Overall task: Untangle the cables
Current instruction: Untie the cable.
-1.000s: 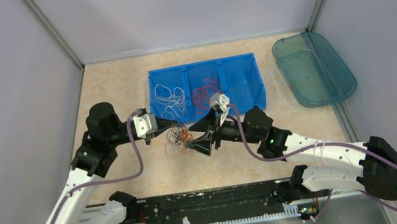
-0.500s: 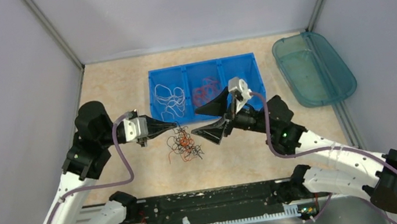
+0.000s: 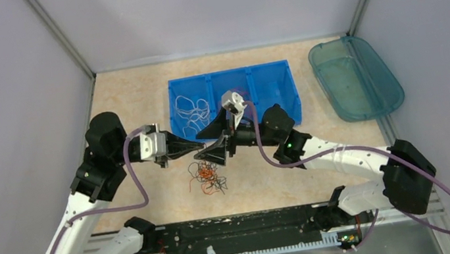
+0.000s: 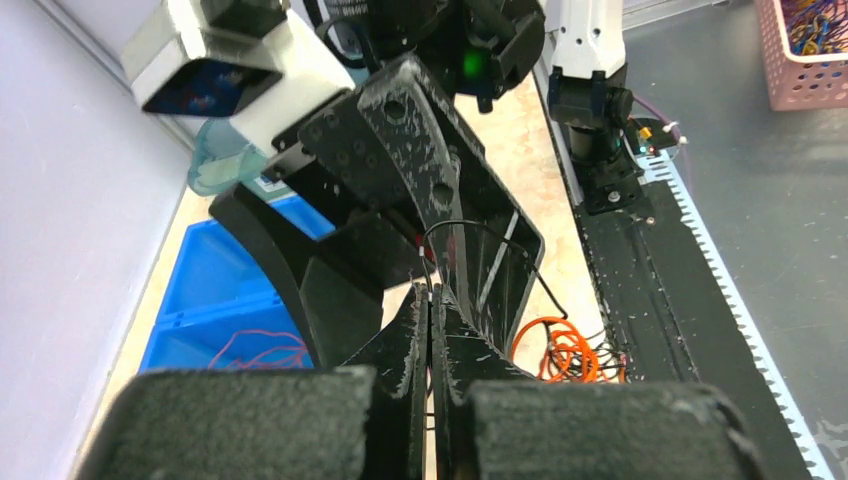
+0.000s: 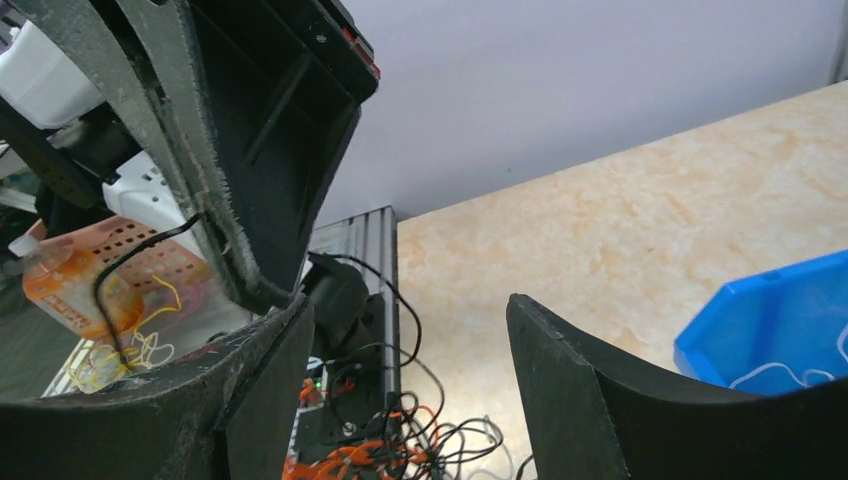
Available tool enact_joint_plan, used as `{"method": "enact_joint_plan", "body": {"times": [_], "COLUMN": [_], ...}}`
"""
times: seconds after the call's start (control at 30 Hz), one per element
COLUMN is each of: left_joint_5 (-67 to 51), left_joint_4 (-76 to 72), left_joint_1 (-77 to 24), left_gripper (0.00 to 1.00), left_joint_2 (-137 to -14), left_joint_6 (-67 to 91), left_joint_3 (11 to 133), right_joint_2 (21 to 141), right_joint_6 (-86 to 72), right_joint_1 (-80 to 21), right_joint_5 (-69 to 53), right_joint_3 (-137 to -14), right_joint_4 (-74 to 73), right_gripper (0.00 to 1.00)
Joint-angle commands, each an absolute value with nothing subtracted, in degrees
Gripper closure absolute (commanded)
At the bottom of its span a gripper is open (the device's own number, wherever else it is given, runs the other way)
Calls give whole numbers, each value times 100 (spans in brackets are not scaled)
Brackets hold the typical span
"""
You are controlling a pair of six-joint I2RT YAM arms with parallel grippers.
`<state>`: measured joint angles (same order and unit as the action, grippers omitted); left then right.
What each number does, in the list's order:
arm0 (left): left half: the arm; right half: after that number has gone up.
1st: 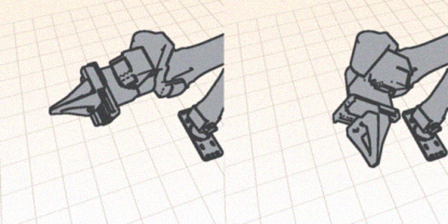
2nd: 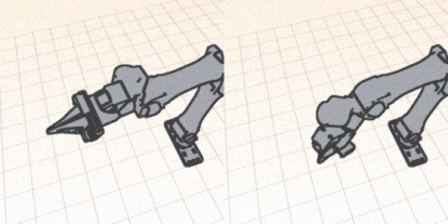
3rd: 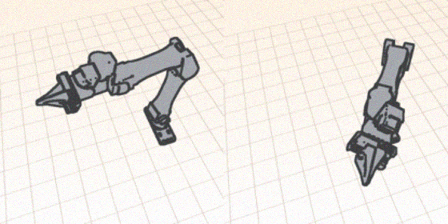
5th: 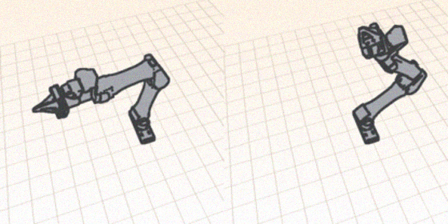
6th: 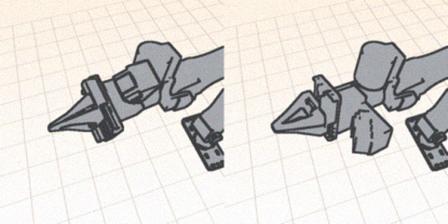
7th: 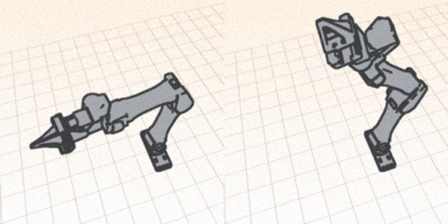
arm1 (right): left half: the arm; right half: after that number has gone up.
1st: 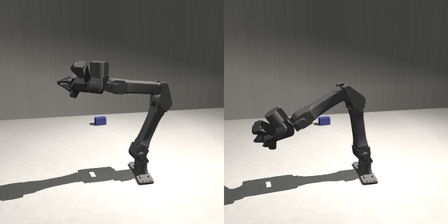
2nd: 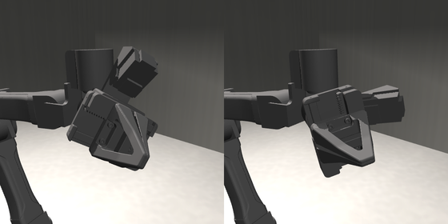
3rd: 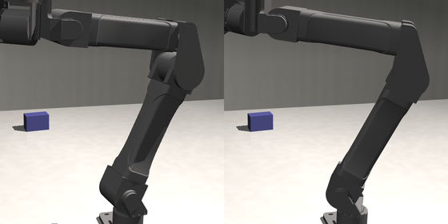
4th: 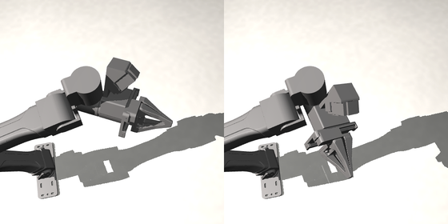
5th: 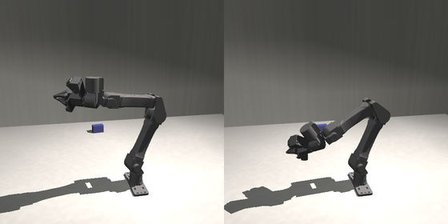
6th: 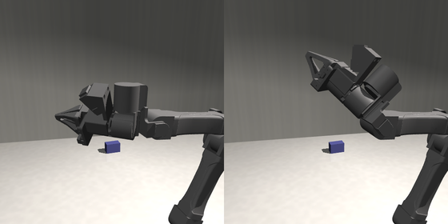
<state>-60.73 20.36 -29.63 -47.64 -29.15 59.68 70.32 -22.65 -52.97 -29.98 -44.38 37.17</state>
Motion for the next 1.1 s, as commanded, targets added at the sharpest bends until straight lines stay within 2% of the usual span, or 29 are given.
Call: {"method": "enact_joint_plan", "body": {"times": [0.0,0.13,0.33,0.5,1.07], "left_joint_5": [-6304,-6337,-6460,-6389,-5891], "left_joint_4": [1699,1305,1022,445,-152], "left_joint_1": [-3040,-3054,-3055,-3051,-3050], "left_gripper": [99,99,99,99,99], "left_joint_2": [-4800,-4804,-4976,-5077,-5707], "left_joint_6": [-2526,-2203,-1619,-1217,-1032], "left_joint_3": [6234,6338,6852,7218,9093], "right_joint_2": [7338,7617,7910,7922,7925], "right_joint_6": [-2408,-2378,-2741,-2543,-2275], "right_joint_1": [-5480,-5563,-5568,-5636,-5730], "right_joint_5": [-3101,-2851,-2677,-2477,-1307], "right_joint_3": [-4798,-4717,-4365,-4229,-3207], "right_joint_4": [4503,4682,5418,5150,5072], "right_gripper": [29,31,42,43,50]}}
